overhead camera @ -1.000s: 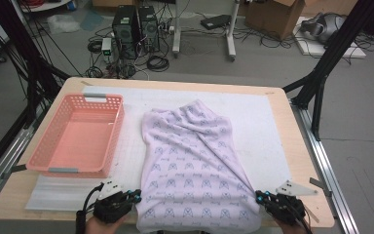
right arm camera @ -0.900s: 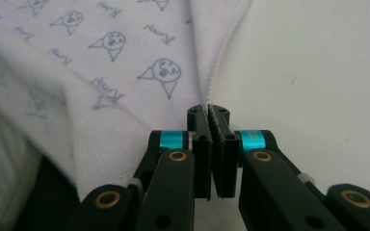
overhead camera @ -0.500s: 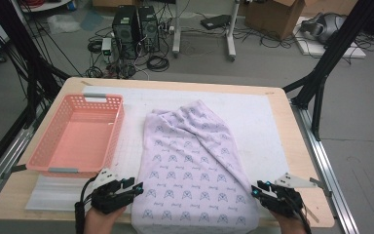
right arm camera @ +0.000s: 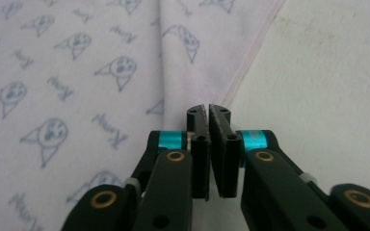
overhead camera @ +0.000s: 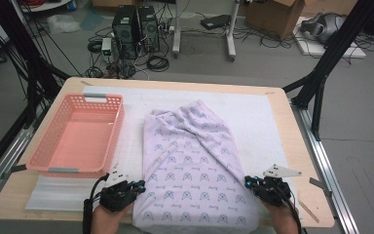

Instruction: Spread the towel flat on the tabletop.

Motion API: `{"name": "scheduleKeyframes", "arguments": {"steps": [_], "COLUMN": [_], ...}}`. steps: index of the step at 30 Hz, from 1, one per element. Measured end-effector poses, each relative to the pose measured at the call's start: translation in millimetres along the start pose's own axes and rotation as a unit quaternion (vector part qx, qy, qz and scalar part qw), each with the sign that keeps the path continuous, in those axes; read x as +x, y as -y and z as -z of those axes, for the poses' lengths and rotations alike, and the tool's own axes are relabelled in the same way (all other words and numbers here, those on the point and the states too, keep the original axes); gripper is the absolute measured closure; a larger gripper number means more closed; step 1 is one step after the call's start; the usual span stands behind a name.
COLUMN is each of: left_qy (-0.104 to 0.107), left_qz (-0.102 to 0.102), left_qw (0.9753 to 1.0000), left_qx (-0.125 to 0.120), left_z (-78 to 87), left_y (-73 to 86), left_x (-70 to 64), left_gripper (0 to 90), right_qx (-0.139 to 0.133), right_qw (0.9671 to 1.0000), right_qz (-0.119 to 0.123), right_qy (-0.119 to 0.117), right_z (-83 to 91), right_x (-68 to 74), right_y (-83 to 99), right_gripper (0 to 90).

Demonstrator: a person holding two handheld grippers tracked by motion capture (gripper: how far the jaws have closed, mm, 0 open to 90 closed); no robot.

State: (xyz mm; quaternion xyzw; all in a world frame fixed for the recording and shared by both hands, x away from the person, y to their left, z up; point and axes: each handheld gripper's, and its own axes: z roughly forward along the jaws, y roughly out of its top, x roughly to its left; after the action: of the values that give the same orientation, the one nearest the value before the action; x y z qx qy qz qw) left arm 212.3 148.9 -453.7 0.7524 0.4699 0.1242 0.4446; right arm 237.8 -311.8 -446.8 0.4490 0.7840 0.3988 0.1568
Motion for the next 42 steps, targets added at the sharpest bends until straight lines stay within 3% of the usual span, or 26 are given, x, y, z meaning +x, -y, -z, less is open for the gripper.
{"name": "scheduleKeyframes", "arguments": {"steps": [3, 7, 9, 10, 15, 19, 21, 23, 28, 31, 32, 35, 36, 37, 42], "left_qy": [0.011, 0.009, 0.015, 0.019, 0.025, 0.033, 0.039, 0.041, 0.042, 0.050, 0.049, 0.009, 0.016, 0.018, 0.023], "left_qz": [0.001, 0.016, 0.021, 0.023, 0.016, 0.013, 0.011, 0.009, 0.015, 0.009, -0.003, -0.034, -0.026, -0.019, -0.027], "left_qw": [0.9999, 0.9998, 0.9996, 0.9995, 0.9995, 0.9993, 0.9991, 0.9991, 0.9990, 0.9986, 0.9987, 0.9992, 0.9994, 0.9995, 0.9990], "left_qx": [-0.004, -0.010, -0.013, -0.013, -0.014, -0.013, -0.010, -0.009, 0.004, 0.011, 0.013, 0.016, 0.019, 0.019, 0.025], "left_z": [1.8, -0.6, -2.0, -2.8, -4.8, -7.6, -11.5, -15.9, -30.2, -39.7, -42.5, -46.3, -46.6, -46.5, -39.1], "left_y": [-0.2, -5.2, -9.6, -11.8, -15.3, -18.1, -21.0, -25.6, -34.6, -37.9, -38.9, -39.8, -40.6, -40.9, -35.3], "left_x": [0.9, 6.0, 9.6, 11.0, 13.3, 15.9, 16.6, 16.9, 22.9, 22.0, 19.9, 13.3, 15.2, 16.5, 10.1], "left_gripper": [85.4, 63.1, 59.9, 58.6, 57.3, 55.7, 53.8, 52.1, 49.2, 50.9, 53.5, 78.4, 85.2, 86.4, 87.5], "right_qx": [-0.006, 0.013, 0.009, 0.009, 0.018, 0.018, 0.017, 0.007, -0.011, -0.011, -0.011, -0.019, -0.022, -0.018, 0.009], "right_qw": [0.9999, 0.9999, 0.9999, 1.0000, 0.9993, 0.9993, 0.9998, 0.9999, 0.9997, 0.9996, 0.9996, 0.9993, 0.9993, 0.9993, 0.9998], "right_qz": [-0.010, -0.002, -0.002, -0.004, 0.017, 0.011, 0.004, 0.005, -0.008, -0.016, -0.019, -0.029, -0.029, -0.030, -0.007], "right_qy": [0.008, 0.010, 0.014, 0.000, 0.028, 0.031, 0.011, 0.012, 0.020, 0.019, 0.019, 0.015, 0.013, 0.013, 0.016], "right_z": [-6.9, -25.1, -27.1, -27.0, -11.7, 7.5, 10.9, 10.4, 2.2, -5.6, -8.8, -19.6, -23.8, -28.4, -51.8], "right_x": [-4.5, -5.4, -3.8, -4.2, -1.2, -5.3, -6.7, -7.7, -19.8, -28.0, -30.8, -36.3, -37.5, -38.0, -37.6], "right_y": [-10.2, -18.9, -19.0, -18.7, -9.6, 5.3, 7.5, 4.0, -6.7, -10.8, -13.1, -22.7, -26.1, -29.9, -48.2], "right_gripper": [66.6, 67.3, 82.2, 86.4, 87.4, 87.2, 82.9, 74.8, 68.2, 64.7, 63.7, 59.8, 59.3, 58.8, 61.2]}}
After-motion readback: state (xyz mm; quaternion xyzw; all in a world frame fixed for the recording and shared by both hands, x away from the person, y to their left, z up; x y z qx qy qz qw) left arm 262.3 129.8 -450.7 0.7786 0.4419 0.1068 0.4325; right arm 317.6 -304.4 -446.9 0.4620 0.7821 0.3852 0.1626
